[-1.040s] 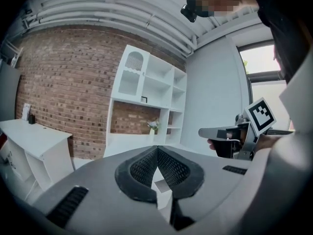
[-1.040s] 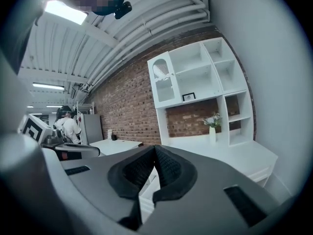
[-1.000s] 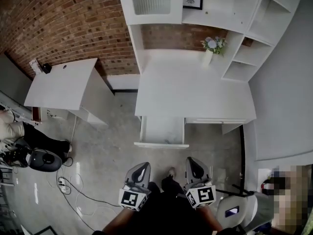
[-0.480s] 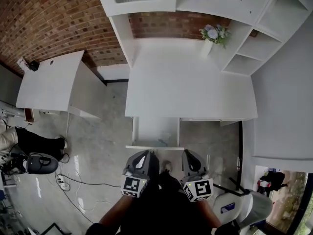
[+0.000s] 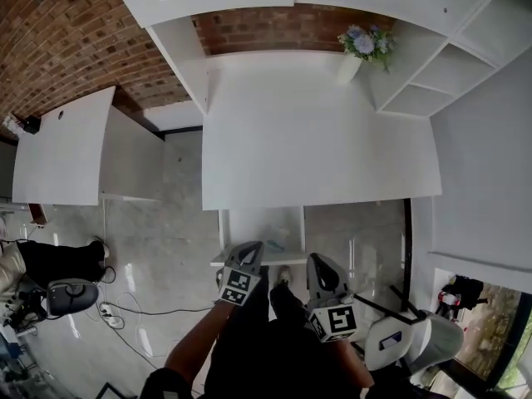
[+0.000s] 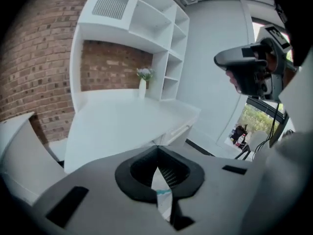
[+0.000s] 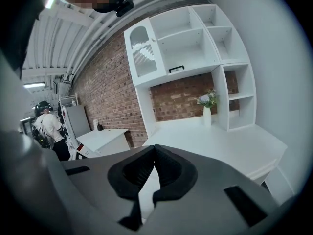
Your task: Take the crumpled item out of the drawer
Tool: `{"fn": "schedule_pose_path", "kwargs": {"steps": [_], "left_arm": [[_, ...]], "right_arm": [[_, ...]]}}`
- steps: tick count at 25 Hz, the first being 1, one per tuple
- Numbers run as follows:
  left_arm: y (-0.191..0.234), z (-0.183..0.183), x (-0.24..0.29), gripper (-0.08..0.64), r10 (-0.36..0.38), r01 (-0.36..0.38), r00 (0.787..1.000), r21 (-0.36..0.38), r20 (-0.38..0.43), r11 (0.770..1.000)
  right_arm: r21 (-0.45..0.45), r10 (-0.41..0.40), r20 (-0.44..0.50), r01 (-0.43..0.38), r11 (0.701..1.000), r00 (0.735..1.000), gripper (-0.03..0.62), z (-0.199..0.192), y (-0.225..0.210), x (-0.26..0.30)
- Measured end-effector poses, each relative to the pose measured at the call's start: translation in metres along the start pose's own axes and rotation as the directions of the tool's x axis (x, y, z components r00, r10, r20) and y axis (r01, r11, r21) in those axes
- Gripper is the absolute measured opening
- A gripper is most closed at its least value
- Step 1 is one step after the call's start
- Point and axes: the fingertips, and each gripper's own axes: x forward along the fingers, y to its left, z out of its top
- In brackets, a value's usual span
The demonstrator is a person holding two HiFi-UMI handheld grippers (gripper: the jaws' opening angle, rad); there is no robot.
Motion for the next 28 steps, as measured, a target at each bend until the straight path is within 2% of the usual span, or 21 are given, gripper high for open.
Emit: {"fn": "schedule_pose_path", "kwargs": {"steps": [3,7,11,17,19,23,28], "left_arm": [[0.006,-0.023,0.036,0.018,-0.075,0.076,0.994,0.014,-0.076,0.997],[0.015,-0.054,0.079,0.017,-0.132,0.137,0.975,0.016,-0.177,0.990],[0.017,-0.088,0.112,0.018,-0.199,0.209,0.934,0.001,-0.298,0.978],[0.014,-0.125,0.151,0.020,-0.272,0.308,0.876,0.029,-0.399,0.951],[0.014,-0.137,0.162,0.037,-0.290,0.326,0.857,0.012,-0.425,0.945],[0.015,-0.165,0.177,0.123,-0.299,0.321,0.824,-0.039,-0.480,0.946],[0.023,-0.179,0.201,0.132,-0.306,0.336,0.805,-0.033,-0.508,0.941]], "right_arm": [[0.017,-0.011,-0.023,0.011,1.000,1.000,0.014,-0.009,0.000,0.017],[0.038,-0.024,-0.050,0.025,0.999,0.998,0.014,-0.023,-0.007,0.037],[0.066,-0.039,-0.084,0.044,0.997,0.996,0.014,-0.038,-0.014,0.050],[0.081,-0.052,-0.105,0.061,0.995,0.993,0.014,-0.054,-0.026,0.066],[0.100,-0.059,-0.115,0.071,0.992,0.992,0.014,-0.062,-0.031,0.070],[0.124,-0.072,-0.145,0.090,0.988,0.987,0.014,-0.081,-0.039,0.072],[0.135,-0.084,-0.173,0.108,0.985,0.981,0.014,-0.100,-0.048,0.076]]}}
